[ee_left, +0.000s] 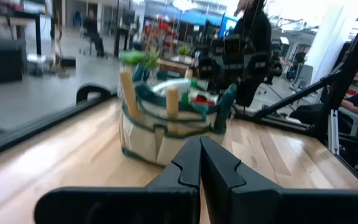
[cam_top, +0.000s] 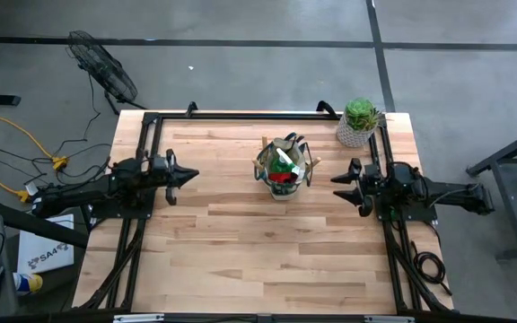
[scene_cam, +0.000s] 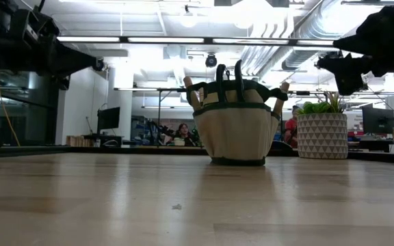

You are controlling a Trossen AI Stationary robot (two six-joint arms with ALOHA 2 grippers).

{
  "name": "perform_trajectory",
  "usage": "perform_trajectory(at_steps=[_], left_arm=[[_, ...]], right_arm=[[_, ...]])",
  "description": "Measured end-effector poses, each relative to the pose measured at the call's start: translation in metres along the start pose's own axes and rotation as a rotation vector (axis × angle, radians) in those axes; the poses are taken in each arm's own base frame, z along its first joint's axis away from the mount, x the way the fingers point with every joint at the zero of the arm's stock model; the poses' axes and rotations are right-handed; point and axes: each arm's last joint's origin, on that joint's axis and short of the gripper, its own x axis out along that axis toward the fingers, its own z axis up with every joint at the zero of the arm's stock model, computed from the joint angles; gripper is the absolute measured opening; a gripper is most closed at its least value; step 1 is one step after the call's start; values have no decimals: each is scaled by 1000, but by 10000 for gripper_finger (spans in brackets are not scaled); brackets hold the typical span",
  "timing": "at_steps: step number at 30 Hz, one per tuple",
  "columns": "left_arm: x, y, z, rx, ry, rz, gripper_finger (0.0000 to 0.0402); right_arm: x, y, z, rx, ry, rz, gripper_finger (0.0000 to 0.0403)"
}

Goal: Pick & Place Garden tools in Gardening bag
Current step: Return to Home Position

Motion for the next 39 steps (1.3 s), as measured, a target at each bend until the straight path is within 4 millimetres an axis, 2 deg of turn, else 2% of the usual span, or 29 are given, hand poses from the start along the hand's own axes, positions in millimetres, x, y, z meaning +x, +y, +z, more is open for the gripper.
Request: perform_trajectory(at_steps=[6, 39], left_arm=[[0, -1, 3, 37, -31, -5, 0], [0, 1, -5, 13, 47, 10, 0]], right_arm=[[0, 1, 0, -39, 1, 18, 212], [0, 0, 0, -40, 5, 18, 212]])
